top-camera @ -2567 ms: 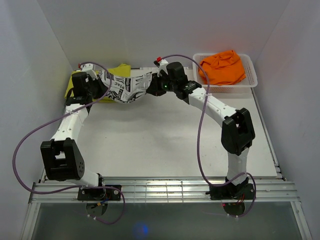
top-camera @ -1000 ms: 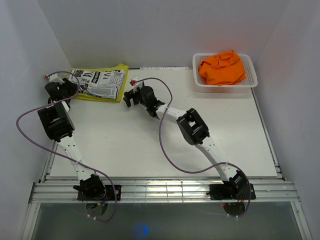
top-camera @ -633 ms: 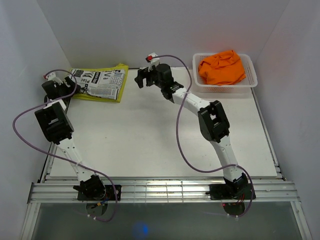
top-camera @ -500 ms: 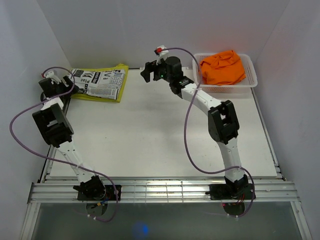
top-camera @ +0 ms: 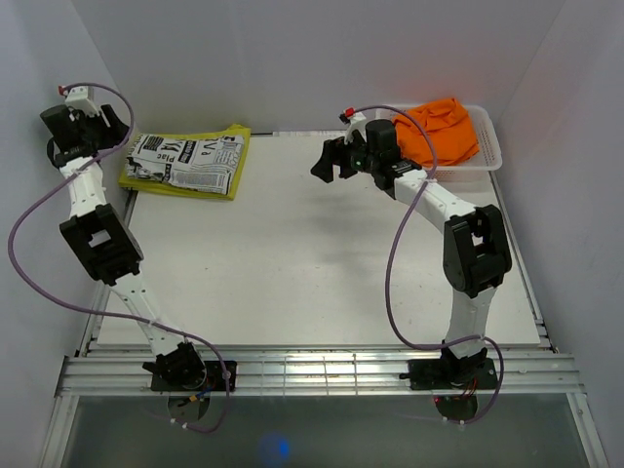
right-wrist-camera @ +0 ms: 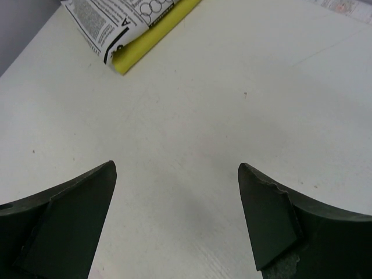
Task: Fold and stack the trousers
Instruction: Neatly place the folded trousers to the corner
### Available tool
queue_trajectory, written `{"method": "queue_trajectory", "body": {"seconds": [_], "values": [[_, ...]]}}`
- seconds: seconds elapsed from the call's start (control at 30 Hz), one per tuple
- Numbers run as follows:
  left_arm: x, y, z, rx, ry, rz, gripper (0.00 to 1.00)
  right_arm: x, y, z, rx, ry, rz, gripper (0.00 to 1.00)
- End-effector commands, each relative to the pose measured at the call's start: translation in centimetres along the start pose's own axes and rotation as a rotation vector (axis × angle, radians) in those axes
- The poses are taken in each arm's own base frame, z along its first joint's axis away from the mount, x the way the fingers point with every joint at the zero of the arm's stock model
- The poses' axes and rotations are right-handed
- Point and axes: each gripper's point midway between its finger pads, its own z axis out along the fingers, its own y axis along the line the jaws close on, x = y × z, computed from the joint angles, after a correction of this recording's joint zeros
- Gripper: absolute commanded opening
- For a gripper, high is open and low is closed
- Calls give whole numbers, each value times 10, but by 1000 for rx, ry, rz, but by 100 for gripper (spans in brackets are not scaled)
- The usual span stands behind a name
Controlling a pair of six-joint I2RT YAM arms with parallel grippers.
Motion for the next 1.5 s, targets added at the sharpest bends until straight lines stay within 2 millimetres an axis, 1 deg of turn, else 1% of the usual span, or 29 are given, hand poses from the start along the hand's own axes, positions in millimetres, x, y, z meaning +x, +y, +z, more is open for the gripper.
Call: {"method": "queue_trajectory", "body": {"seconds": [0.0,0.07,0.1,0.13,0.2,0.23,0.33,0.37,0.4,0.43,0.47,0.5,0.53,0.57,0.6,0.63,0.67,0.73,0.77,0.8,0.87,0.9,1.0,1.03,1.13,1.17,1.3,1.33,1.47], "values": [[52,-6,55,100,79,-92,73,-14,17,-24,-42,-19,-14,90],[62,-6,75,98,78,-107,73,-12,15,-30,-30,-14,-16,90],[59,-4,82,95,62,-94,73,-11,10,-32,-15,-12,-15,90],[83,-1,95,78,93,-102,73,-12,10,-35,-12,-13,-22,90],[98,3,103,47,108,-98,72,-9,4,-40,4,0,-22,90],[119,12,104,-14,147,-112,72,-10,2,-42,7,0,-20,90],[155,19,106,-131,226,-106,78,-16,-3,-47,16,-9,-19,90],[159,17,104,-135,238,-108,79,-18,-2,-48,15,-13,-21,90],[163,12,102,-123,251,-113,80,-13,-3,-51,18,10,-10,90],[181,1,98,-100,295,-145,80,-14,-3,-52,19,8,-10,90],[187,-11,94,-71,316,-157,81,-14,-3,-52,18,9,-10,90],[173,-21,87,-54,305,-152,81,-15,-5,-54,23,7,-8,90],[175,-41,85,-26,320,-144,83,-17,-5,-56,24,4,-11,90],[197,-53,75,-20,371,-164,83,-17,-5,-56,24,4,-15,90],[177,-66,65,-8,347,-162,84,-19,-6,-58,27,2,-20,90],[176,-80,60,-2,355,-202,87,-18,-7,-60,30,8,-24,90],[186,-88,51,-7,389,-240,89,-19,-8,-61,33,8,-26,90],[164,-98,42,-29,374,-278,98,-17,-13,-65,45,22,-22,90],[164,-100,36,-55,404,-319,98,-21,-15,-67,50,22,-33,90],[146,-96,36,-88,379,-318,98,-23,-18,-69,61,23,-33,90],[127,-91,32,-126,362,-308,98,-28,-20,-76,71,24,-44,90],[108,-84,31,-149,323,-277,98,-30,-23,-80,80,22,-46,90],[77,-73,25,-162,269,-201,98,-36,-31,-92,104,22,-50,90],[57,-70,23,-150,232,-178,98,-39,-31,-97,110,18,-52,90],[35,-84,10,-53,236,-88,98,-41,-35,-112,129,26,-57,90],[30,-89,-2,-36,250,-76,98,-41,-38,-116,138,26,-55,90],[40,-100,-31,0,324,-29,83,-38,-38,-134,159,34,-40,90],[48,-102,-35,7,351,-21,75,-37,-41,-137,163,38,-64,90],[99,-108,-52,27,520,-69,61,-31,-44,-147,178,56,-56,90]]}}
